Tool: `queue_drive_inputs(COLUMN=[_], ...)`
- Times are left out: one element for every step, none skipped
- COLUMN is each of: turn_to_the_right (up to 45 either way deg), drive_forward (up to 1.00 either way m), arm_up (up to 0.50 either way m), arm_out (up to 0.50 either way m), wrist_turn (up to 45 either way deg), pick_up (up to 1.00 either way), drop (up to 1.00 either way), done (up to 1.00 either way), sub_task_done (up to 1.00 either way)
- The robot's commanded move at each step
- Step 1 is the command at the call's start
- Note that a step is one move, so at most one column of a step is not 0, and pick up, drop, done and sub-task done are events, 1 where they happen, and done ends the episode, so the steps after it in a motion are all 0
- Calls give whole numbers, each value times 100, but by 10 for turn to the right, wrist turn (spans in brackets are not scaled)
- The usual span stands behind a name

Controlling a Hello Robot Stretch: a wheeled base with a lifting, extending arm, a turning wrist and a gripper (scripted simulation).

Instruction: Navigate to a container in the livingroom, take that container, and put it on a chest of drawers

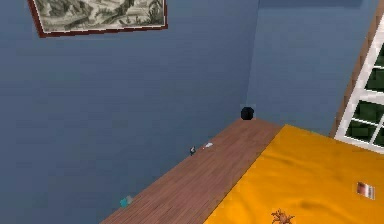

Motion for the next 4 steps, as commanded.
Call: queue_drive_inputs(turn_to_the_right=[0, 0, 0, 0], drive_forward=[0, 0, 0, 0], arm_up=[0, 0, 0, 0], arm_out=[0, 0, 0, -42], wrist_turn=[-450, -450, -120, 0], pick_up=[0, 0, 0, 0], drop=[0, 0, 0, 0], done=[0, 0, 0, 0], sub_task_done=[0, 0, 0, 0])
